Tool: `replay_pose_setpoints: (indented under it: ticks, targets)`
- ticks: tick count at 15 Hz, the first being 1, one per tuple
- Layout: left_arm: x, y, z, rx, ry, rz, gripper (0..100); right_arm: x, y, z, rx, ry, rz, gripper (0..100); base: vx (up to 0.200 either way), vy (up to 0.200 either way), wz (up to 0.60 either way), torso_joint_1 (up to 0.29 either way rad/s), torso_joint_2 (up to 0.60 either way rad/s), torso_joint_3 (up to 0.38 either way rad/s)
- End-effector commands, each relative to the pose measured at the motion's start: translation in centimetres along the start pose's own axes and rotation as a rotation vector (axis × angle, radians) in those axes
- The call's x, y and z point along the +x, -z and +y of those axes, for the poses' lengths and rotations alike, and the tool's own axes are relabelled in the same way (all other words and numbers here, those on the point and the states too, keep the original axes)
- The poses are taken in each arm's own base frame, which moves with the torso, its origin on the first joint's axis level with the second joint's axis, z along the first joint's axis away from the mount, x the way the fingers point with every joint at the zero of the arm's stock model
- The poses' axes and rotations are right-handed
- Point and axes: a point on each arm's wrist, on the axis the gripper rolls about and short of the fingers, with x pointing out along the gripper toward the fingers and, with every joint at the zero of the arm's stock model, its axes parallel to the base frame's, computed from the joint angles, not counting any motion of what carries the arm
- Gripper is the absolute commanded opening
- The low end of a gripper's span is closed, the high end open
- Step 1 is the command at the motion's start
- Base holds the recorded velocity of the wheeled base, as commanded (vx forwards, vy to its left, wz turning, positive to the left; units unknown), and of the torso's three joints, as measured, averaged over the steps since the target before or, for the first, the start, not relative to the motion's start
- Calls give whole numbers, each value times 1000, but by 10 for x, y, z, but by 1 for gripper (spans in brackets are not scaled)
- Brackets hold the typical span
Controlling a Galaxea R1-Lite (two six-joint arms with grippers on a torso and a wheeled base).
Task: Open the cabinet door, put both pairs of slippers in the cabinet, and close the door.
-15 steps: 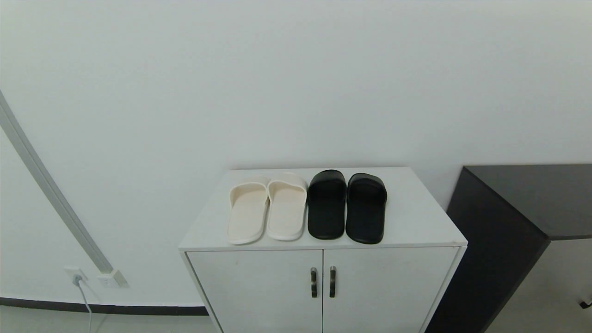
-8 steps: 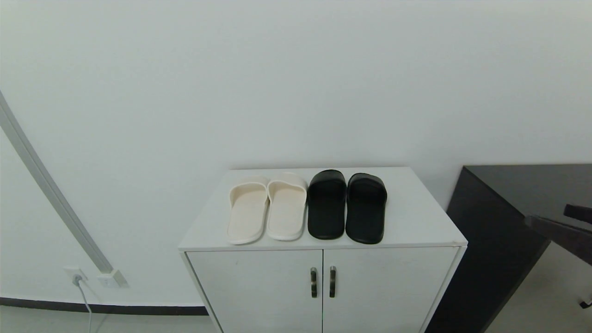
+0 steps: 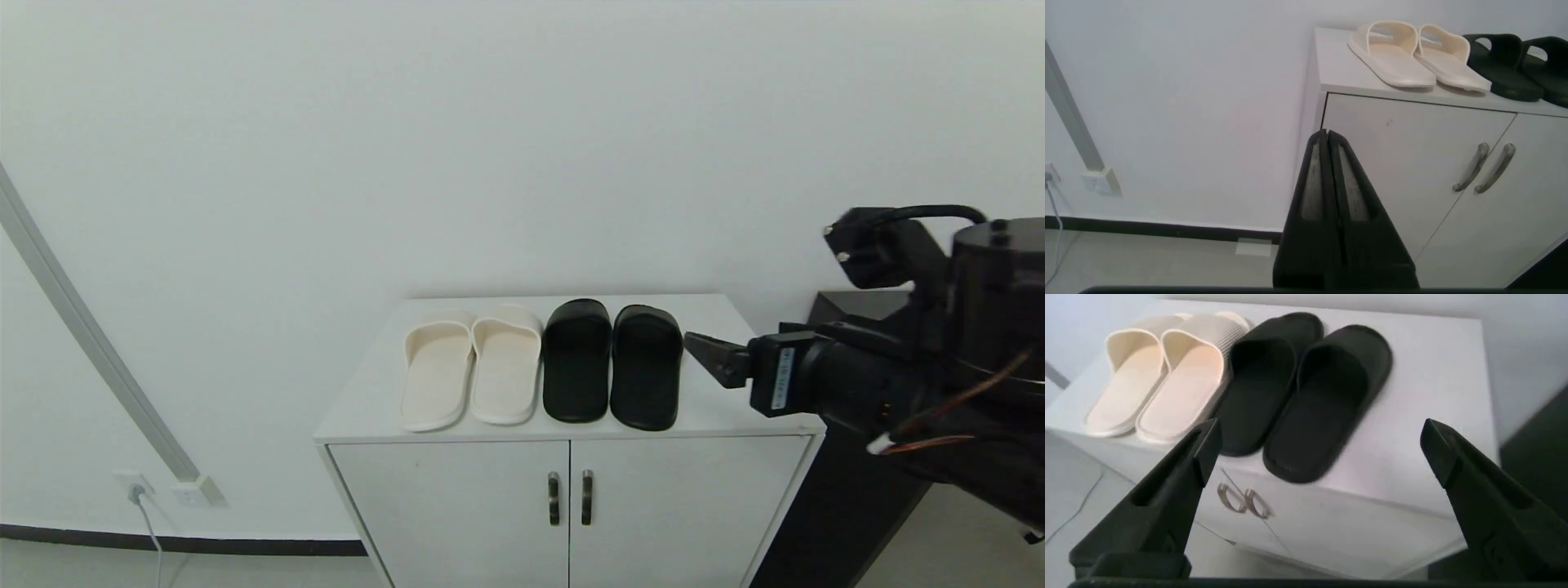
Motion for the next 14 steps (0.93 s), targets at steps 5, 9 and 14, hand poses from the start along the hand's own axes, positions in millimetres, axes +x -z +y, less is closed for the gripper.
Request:
replay_pose_setpoints:
  ticks: [5, 9, 14]
  targets:
    - [0, 0, 0, 0, 0, 0, 0, 89, 31, 48, -20, 127, 52, 100, 0, 0, 0, 0, 0, 0]
    - [0, 0, 0, 0, 0, 1, 0, 127, 43, 63, -31, 209, 44, 100, 0, 0, 0, 0, 0, 0]
    - [0, 0, 0, -2, 0, 1, 0, 173, 60, 63, -30, 260, 55, 100, 0, 0, 0, 0, 0, 0]
